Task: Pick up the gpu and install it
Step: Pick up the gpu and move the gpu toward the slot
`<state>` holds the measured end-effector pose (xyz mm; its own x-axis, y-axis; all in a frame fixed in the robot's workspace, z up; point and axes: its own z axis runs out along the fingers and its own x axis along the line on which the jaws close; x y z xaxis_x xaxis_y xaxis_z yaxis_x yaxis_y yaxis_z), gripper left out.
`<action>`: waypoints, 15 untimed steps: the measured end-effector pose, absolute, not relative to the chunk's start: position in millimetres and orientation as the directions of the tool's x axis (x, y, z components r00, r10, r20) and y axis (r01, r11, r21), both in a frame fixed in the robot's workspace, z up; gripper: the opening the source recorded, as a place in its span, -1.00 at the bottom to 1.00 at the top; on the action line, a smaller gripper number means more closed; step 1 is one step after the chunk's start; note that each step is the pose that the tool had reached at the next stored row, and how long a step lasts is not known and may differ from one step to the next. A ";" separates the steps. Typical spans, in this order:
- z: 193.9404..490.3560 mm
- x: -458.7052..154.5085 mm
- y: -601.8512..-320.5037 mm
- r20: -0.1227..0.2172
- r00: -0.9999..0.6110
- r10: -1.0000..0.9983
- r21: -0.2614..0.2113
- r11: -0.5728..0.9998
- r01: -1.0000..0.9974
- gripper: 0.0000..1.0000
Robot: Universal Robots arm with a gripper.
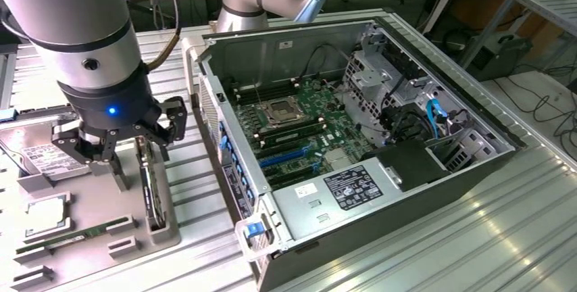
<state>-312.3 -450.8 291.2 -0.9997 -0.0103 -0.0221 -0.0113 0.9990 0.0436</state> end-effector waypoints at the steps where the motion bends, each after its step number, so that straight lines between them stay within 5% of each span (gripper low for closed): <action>1: 289.6 -312.3 -450.8 -0.022 -1.000 -0.010 0.044 0.999 -0.011 0.33; 15: 261.6 -316.0 -450.8 -0.018 -1.000 -0.010 0.044 0.999 -0.011 0.33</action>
